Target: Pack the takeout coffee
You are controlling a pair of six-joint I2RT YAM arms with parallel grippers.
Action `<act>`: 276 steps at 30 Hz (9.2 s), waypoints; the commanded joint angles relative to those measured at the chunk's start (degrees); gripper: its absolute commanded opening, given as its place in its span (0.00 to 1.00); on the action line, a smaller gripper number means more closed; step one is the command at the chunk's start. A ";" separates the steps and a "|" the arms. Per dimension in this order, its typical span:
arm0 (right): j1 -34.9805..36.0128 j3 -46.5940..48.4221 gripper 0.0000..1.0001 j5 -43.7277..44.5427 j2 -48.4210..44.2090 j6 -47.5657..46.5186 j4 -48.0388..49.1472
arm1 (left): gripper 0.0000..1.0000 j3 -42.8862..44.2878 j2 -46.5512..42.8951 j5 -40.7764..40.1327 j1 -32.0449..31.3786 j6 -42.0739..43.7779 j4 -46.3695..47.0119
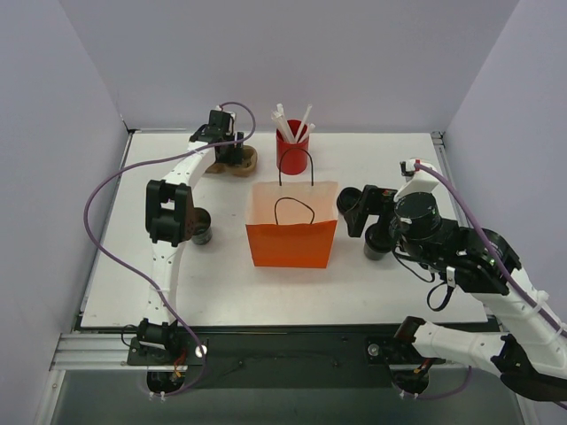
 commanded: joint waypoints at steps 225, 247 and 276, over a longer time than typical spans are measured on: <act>-2.84 -0.69 0.89 -0.50 1.31 -0.67 0.68 | 0.41 6.57 -0.80 3.68 0.36 -5.01 -7.17; -3.63 -0.26 0.89 -1.30 1.84 -1.20 1.12 | 0.37 20.27 2.80 2.45 2.46 -10.11 -21.31; -4.68 2.11 0.89 -2.26 2.89 -3.12 1.91 | 0.33 17.21 -16.70 8.07 -2.18 -17.23 -18.94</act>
